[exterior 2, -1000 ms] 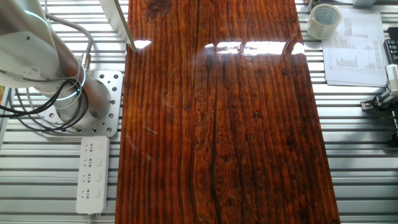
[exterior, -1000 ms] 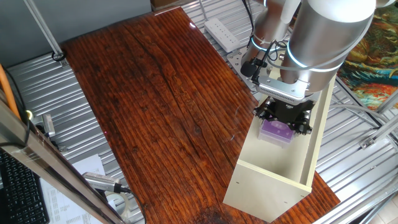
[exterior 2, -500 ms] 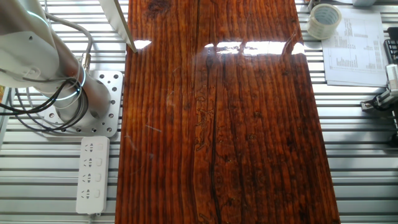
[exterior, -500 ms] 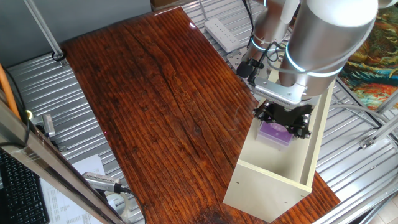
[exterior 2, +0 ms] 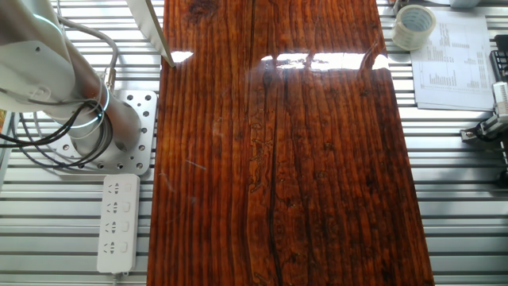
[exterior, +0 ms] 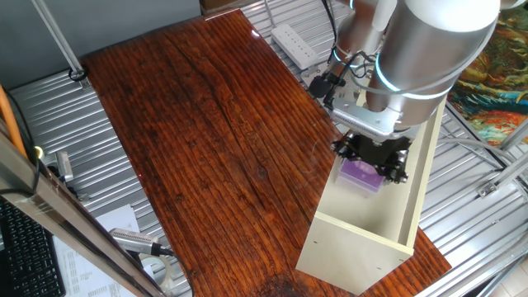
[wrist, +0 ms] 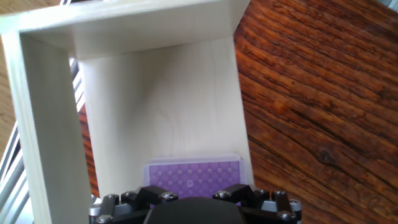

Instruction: Take the object down from the shelf

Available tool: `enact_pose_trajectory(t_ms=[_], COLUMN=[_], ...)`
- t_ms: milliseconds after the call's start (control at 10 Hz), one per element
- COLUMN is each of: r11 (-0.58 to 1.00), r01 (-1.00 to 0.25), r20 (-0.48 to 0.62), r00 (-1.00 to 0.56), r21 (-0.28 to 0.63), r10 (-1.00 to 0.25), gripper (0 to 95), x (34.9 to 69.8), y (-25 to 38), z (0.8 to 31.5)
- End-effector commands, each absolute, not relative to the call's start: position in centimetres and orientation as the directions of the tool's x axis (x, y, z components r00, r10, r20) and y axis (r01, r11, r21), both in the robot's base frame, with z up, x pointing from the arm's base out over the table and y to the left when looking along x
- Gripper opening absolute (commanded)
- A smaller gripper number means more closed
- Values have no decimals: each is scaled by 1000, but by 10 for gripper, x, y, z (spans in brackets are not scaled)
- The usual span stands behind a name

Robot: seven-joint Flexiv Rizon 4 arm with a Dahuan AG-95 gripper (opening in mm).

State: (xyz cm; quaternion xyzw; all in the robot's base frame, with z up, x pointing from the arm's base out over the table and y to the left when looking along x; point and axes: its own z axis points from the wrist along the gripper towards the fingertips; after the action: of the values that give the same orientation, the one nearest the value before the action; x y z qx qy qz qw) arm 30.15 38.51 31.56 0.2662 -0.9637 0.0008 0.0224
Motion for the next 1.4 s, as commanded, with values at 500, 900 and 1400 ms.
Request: enact_pose_trajectory(t_ms=[500,900,1400], r11=[838,837,938], r01=[-545,-547,-348], r20=[31,21,26], r00=[-838,-837,-937], r21=[23,28,7], r10=[-545,-547,-348], gripper=[0,0,0], x=[338,348,348], y=[344,335,335], z=[312,310,310])
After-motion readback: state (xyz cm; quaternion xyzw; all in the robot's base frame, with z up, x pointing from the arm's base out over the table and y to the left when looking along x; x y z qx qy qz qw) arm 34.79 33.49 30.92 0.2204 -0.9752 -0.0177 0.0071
